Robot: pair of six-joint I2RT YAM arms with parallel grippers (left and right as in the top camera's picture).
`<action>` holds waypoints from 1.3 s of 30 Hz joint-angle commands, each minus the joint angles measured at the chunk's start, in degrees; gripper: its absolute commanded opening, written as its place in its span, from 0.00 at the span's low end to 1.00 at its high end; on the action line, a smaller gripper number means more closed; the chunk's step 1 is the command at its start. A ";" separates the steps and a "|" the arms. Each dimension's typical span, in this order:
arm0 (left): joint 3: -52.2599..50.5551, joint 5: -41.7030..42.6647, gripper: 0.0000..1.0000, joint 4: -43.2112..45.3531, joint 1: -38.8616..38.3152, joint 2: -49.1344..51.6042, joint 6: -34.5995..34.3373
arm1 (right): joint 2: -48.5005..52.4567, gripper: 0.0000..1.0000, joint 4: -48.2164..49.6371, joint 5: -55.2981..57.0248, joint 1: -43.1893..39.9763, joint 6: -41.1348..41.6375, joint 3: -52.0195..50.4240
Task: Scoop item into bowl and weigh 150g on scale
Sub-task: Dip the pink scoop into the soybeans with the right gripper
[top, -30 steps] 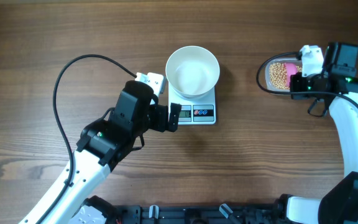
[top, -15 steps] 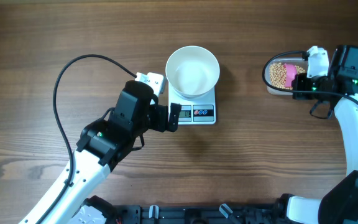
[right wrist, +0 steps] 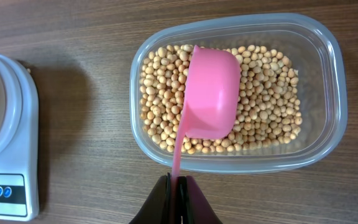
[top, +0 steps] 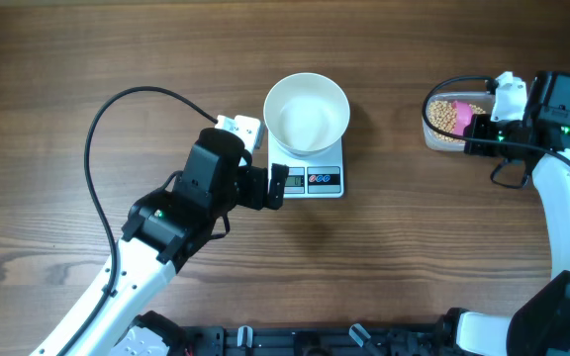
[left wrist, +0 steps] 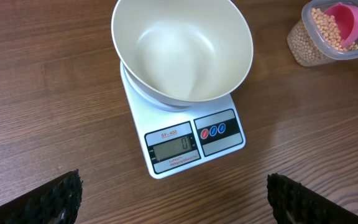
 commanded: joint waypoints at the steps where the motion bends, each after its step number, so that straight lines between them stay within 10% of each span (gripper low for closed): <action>1: 0.87 0.48 1.00 0.15 -0.26 0.33 0.09 | 0.70 0.04 0.37 -3.30 -0.37 2.34 -0.63; 39: 0.87 0.48 1.00 0.15 -0.26 0.33 0.09 | 5.31 0.04 -1.01 -18.86 -8.94 5.66 -0.68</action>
